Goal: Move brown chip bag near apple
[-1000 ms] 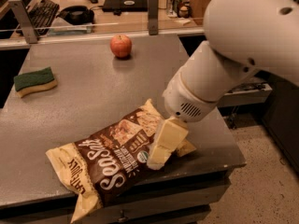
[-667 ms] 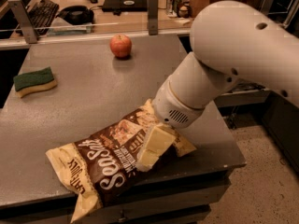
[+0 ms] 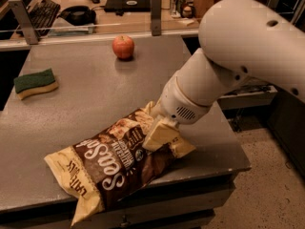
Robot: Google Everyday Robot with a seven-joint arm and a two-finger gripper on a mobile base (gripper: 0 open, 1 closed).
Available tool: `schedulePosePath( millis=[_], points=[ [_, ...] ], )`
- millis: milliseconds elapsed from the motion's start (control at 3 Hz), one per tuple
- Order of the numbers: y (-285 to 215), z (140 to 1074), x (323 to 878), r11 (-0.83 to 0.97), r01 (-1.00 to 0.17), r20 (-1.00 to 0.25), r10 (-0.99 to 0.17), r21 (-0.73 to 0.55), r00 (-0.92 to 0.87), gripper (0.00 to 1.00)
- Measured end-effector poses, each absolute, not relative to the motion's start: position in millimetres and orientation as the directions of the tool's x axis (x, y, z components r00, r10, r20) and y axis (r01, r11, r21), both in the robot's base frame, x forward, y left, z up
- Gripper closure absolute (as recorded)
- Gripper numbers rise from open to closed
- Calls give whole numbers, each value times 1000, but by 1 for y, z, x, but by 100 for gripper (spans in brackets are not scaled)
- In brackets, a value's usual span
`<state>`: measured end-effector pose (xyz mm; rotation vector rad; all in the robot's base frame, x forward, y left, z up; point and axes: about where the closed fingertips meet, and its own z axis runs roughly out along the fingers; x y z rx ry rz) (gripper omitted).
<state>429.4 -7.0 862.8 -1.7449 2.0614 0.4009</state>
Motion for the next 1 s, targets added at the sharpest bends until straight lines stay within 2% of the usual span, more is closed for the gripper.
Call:
schedulePosePath(
  millis=[333, 667, 1000],
  points=[
    [-30, 892, 458, 203, -969, -472, -874, -142, -114, 83],
    [-32, 899, 462, 206, -965, -473, -874, -161, -108, 100],
    [-33, 902, 463, 207, -963, -477, -873, -172, -102, 100]
  ],
)
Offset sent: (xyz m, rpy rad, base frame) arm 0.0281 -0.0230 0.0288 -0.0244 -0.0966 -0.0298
